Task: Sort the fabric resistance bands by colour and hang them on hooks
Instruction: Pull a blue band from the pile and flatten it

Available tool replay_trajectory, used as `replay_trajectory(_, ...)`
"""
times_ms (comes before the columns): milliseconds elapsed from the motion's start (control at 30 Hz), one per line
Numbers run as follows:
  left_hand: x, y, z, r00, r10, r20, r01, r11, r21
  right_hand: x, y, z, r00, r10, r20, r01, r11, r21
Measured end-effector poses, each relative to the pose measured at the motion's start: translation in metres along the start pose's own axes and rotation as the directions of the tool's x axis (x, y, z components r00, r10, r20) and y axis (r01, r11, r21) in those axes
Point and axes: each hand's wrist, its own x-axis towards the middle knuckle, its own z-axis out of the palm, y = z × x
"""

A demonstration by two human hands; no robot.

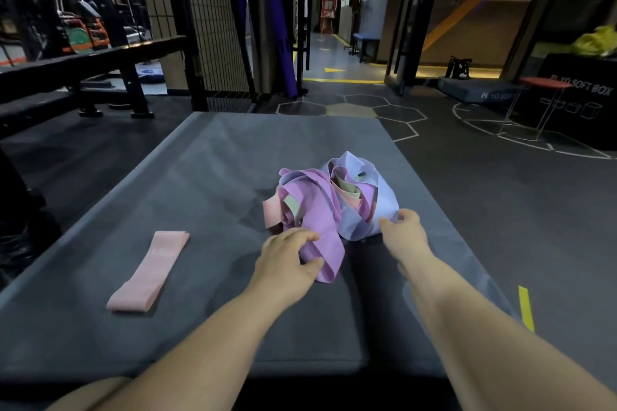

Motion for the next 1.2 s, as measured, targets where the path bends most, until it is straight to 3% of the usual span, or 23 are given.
replay_trajectory(200, -0.001, 0.008, 0.011, 1.0, 0.008, 0.011, -0.009, 0.995, 0.102, 0.002, -0.001, -0.002, 0.998, 0.067, -0.006, -0.065, 0.982, 0.177)
replay_trajectory(433, -0.002, 0.013, 0.012, 0.999, -0.006, -0.044, 0.008, 0.999, 0.034, -0.002, -0.003, -0.017, 1.0, 0.007, -0.009, -0.003, 0.908, 0.419)
replay_trajectory(567, 0.0, 0.015, 0.013, 0.999, 0.001, -0.053, -0.004, 0.998, -0.068, -0.01, 0.001, -0.025, 0.998, -0.061, 0.014, 0.053, 0.937, 0.346)
replay_trajectory(667, -0.001, 0.017, 0.015, 0.999, 0.006, -0.039, -0.012, 0.989, -0.149, -0.014, 0.009, -0.026, 0.992, -0.117, 0.054, 0.104, 0.976, 0.193)
replay_trajectory(867, -0.005, 0.019, 0.02, 1.0, 0.013, -0.001, -0.013, 0.994, -0.11, -0.021, 0.019, -0.021, 0.976, -0.154, 0.153, 0.166, 0.984, -0.067)
replay_trajectory(1033, -0.005, 0.019, 0.02, 0.999, -0.008, 0.045, 0.014, 0.993, -0.118, -0.021, 0.016, -0.009, 0.988, -0.075, 0.131, 0.077, 0.997, -0.005)
replay_trajectory(1200, -0.005, 0.023, 0.017, 0.995, -0.059, 0.084, 0.076, 0.973, -0.218, -0.025, 0.011, -0.004, 0.962, -0.111, 0.249, 0.066, 0.981, 0.185)
